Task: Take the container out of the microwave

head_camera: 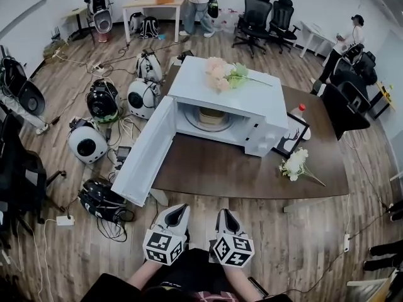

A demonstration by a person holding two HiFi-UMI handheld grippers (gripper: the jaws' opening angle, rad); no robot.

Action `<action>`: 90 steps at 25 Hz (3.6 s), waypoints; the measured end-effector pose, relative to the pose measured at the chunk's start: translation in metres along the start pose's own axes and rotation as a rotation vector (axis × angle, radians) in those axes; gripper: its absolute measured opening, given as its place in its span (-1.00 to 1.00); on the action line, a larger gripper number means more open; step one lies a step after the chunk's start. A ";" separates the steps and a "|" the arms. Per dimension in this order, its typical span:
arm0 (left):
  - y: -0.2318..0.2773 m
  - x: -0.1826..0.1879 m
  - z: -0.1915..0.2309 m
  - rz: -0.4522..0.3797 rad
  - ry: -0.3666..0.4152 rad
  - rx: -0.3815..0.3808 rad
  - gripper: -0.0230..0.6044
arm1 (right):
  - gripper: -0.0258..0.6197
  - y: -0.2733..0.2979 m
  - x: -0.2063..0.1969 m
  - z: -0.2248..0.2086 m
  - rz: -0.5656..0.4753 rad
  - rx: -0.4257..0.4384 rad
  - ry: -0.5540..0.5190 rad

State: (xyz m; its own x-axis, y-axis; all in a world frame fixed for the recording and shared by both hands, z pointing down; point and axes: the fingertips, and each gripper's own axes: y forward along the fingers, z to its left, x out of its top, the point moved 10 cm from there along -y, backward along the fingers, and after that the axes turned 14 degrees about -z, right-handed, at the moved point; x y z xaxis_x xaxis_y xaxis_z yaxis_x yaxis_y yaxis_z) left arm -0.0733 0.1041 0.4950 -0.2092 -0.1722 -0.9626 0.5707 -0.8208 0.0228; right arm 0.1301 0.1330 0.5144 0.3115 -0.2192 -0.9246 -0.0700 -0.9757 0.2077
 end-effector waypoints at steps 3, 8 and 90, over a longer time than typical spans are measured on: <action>0.019 0.002 0.011 0.009 -0.005 -0.008 -0.90 | -0.80 0.019 0.005 -0.003 -0.003 -0.014 -0.007; 0.056 0.005 0.028 -0.001 -0.021 -0.021 -0.90 | -0.80 0.055 0.015 -0.006 0.001 -0.018 -0.014; 0.236 0.057 0.146 0.025 -0.009 0.173 -0.90 | -0.39 0.408 0.099 -0.028 -0.029 -0.058 -0.108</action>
State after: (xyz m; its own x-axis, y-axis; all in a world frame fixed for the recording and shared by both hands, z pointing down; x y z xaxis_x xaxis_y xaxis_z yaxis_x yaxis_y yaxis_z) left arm -0.0660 -0.1789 0.4849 -0.2039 -0.1978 -0.9588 0.4310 -0.8975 0.0935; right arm 0.1589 -0.2868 0.5166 0.2087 -0.1924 -0.9589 -0.0062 -0.9807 0.1954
